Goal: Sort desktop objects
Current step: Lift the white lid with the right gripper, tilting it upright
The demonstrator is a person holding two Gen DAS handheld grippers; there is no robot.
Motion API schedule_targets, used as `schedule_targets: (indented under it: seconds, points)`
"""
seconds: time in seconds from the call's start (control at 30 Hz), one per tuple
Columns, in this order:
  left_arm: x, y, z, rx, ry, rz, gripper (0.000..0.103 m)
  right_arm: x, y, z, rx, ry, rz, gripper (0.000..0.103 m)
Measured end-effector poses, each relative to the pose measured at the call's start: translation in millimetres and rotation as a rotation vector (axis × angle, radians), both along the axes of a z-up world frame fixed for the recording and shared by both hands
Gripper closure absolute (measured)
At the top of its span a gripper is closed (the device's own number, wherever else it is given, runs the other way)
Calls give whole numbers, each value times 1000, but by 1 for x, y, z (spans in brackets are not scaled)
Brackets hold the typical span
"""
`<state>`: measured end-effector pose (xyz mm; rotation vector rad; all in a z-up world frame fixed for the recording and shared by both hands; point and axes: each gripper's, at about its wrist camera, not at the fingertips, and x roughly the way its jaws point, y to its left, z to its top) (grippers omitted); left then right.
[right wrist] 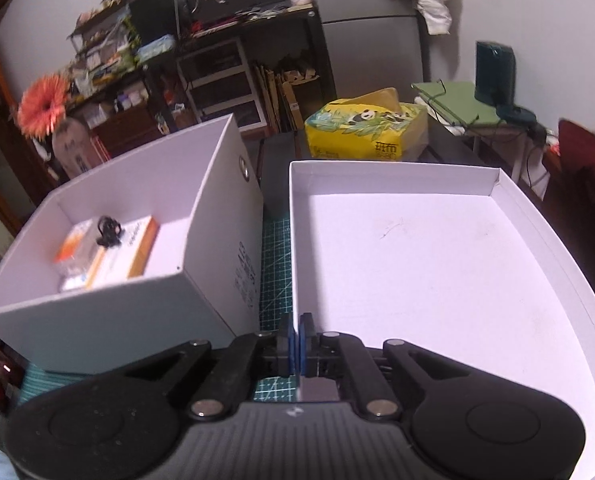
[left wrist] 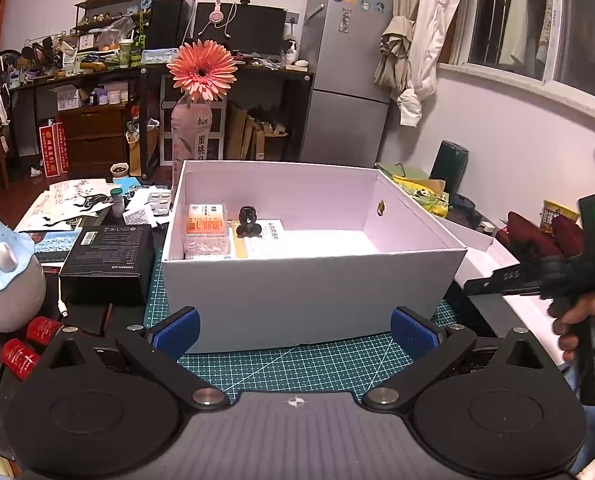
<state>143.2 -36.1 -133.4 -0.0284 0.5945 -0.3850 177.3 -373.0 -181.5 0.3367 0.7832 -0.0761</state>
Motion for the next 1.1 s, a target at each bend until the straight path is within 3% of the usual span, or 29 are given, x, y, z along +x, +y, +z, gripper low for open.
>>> schedule_targets:
  seconds: [0.3, 0.5, 0.77, 1.1]
  points:
    - [4, 4, 1, -28, 2, 7, 0, -15, -23, 34, 163, -78, -29, 101]
    - [2, 2, 3, -30, -9, -13, 0, -18, -37, 37, 270, -93, -93, 101]
    - [3, 2, 4, -39, -14, -16, 0, -19, -42, 48, 305, -87, -144, 100]
    - [2, 4, 7, -58, -18, -13, 0, -19, -60, 86, 422, -149, -189, 99]
